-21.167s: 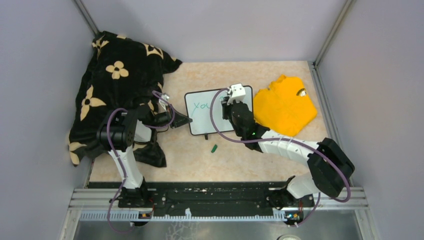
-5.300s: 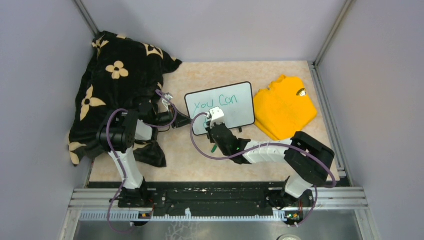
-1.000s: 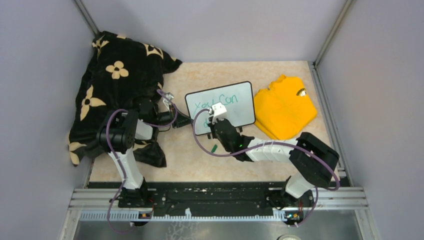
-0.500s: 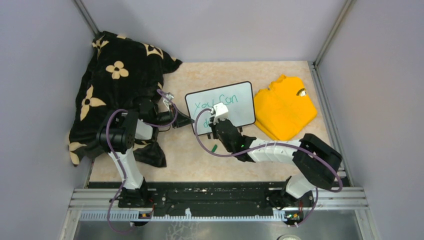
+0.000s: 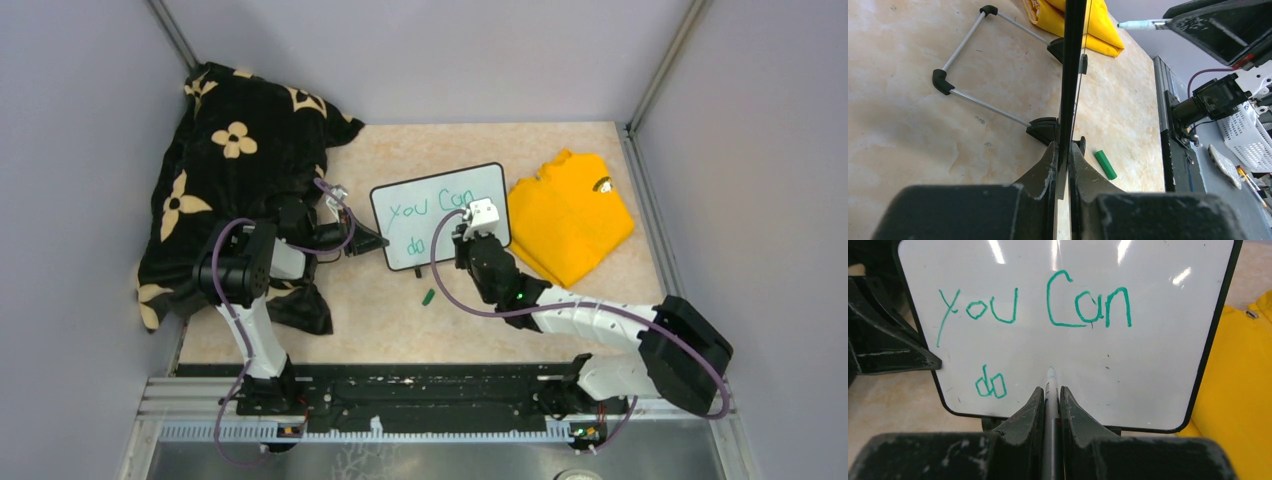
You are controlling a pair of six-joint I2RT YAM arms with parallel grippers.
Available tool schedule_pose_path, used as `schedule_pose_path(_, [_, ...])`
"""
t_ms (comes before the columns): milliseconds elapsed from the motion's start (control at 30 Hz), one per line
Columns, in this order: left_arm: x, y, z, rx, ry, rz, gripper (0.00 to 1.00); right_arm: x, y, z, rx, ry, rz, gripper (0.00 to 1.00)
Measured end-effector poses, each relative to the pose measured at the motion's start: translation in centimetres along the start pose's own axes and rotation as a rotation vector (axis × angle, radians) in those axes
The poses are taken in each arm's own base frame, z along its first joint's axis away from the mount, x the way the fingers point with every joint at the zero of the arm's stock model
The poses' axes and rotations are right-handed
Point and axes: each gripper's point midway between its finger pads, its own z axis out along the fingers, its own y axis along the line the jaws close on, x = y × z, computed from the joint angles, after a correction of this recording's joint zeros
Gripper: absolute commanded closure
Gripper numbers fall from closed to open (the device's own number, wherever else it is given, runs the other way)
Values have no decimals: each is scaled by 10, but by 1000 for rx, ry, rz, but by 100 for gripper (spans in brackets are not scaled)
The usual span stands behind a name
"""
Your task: Write a sentence on the whiteboard
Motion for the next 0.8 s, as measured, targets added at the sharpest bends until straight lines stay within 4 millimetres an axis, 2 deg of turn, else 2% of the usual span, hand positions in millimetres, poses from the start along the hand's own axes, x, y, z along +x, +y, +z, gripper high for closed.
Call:
schedule_pose_path(100, [0,0,0,0,0,0,100,10,-4,-1,3,23,-19,100])
schedule_pose_path(533, [0,0,0,0,1,-1,100,30,11,7,-65,69,-55,100])
schedule_pose_path(800, [0,0,0,0,1,1,100,34,18,10,-94,95,-82,100])
